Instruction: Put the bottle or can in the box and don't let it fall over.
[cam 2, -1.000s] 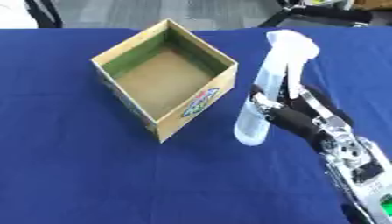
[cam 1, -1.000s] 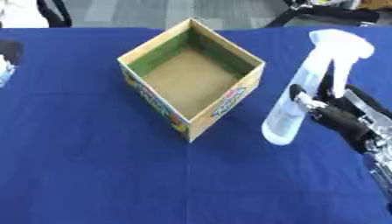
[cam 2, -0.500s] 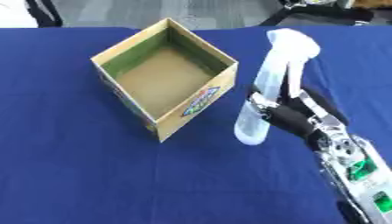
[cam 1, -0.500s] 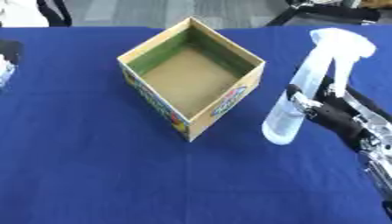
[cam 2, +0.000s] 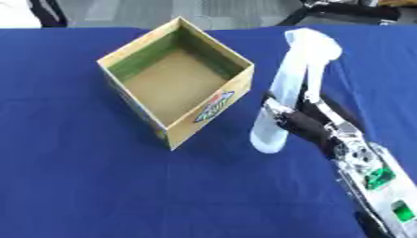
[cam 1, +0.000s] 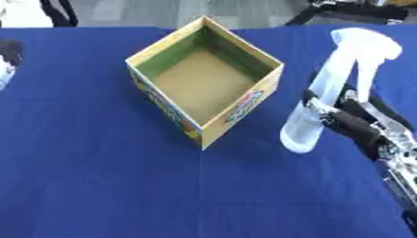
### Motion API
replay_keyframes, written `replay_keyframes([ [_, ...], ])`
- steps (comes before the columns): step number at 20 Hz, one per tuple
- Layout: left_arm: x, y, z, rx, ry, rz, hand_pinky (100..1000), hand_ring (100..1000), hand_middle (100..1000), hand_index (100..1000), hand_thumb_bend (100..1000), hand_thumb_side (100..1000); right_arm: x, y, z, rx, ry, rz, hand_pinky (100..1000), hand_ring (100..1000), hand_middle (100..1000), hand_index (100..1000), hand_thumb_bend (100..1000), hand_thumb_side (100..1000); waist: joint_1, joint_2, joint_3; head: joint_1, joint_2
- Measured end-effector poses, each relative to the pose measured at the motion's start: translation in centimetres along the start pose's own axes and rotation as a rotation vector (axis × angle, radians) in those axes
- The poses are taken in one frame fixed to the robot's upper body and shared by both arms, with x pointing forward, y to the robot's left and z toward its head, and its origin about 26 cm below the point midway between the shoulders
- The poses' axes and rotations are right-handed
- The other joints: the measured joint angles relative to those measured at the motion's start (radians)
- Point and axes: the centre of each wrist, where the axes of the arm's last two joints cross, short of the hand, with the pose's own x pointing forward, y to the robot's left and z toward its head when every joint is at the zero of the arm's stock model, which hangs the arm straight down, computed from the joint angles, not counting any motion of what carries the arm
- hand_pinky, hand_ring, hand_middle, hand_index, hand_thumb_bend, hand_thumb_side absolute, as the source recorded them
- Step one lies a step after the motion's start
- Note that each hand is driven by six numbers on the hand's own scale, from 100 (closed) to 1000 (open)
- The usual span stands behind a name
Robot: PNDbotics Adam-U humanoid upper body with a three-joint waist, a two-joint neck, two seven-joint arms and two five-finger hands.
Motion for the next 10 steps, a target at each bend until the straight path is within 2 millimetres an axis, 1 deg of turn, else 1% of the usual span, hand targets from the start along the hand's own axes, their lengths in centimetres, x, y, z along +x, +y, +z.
replay_keyframes([
  [8,-0.02,-0.13,-0.04,0.002,-0.003,0.008,1000,1000,1000,946,327,224,-0.24,0.01,-0.38,0.009,0.006,-0.008,1000,1000,1000,1000,100,516,0.0,0.003,0.002,-0.002,0.0],
  [10,0.01,-0.14,-0.08,0.001,-0.004,0.009,1000,1000,1000,946,327,225,-0.33,0.0,-0.43,0.009,0.008,-0.009,1000,1000,1000,1000,100,508,0.0,0.003,0.003,-0.002,-0.002],
])
